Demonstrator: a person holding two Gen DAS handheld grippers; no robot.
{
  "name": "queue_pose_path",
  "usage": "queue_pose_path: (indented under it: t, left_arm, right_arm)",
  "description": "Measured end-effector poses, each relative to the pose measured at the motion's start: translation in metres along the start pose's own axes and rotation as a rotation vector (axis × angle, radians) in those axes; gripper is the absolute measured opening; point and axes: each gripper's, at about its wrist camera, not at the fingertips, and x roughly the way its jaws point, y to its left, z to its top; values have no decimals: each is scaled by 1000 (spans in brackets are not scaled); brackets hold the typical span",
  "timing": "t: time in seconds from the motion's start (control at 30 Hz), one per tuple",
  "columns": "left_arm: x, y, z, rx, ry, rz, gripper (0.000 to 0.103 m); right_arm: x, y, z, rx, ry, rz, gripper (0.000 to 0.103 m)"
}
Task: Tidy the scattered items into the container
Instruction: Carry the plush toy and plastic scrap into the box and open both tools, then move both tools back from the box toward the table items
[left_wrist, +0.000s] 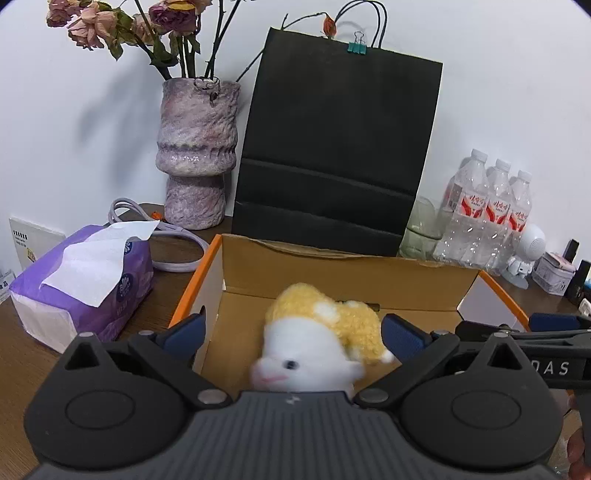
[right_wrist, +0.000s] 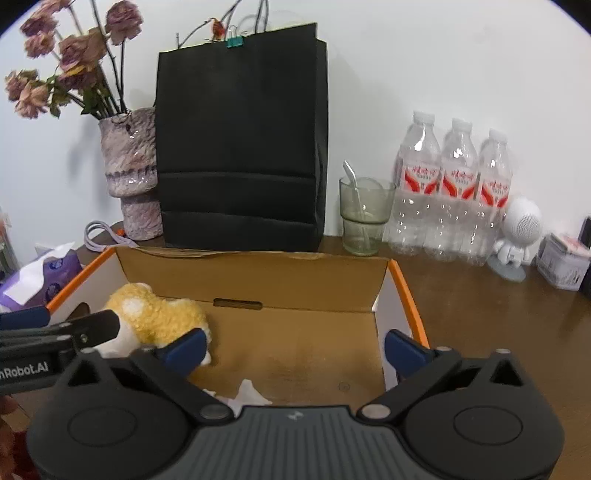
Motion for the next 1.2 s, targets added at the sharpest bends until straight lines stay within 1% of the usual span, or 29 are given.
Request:
queue_pose_path:
  t: [0.13, 0.3, 0.6, 0.77, 0.87, 1.03, 1.2]
  left_arm:
    - [2, 1, 0, -9, 13, 13, 103]
    - [2, 1, 0, -8, 14, 8, 103]
    - [-7, 1, 2, -15, -4, -1, 103]
    - [-25, 2, 6, -25, -51, 2, 103]
    - [-38, 4, 6, -23, -69, -12, 103]
    - [-66, 14, 5, -16, -108, -34, 103]
    - [-90, 25, 0, 0, -125, -27, 103]
  right_arm:
    - [-1, -3, 1, 8, 3, 1, 103]
    - [-2, 0, 2, -2, 5, 3, 103]
    - [-10, 0, 5, -11, -10, 10, 103]
    - [-22, 1, 8, -14, -30, 6, 103]
    - [-31, 3, 9, -28, -38, 1, 103]
    - [-51, 5, 7, -40, -58, 27, 103]
    - [-78, 6, -1, -51, -86, 58, 103]
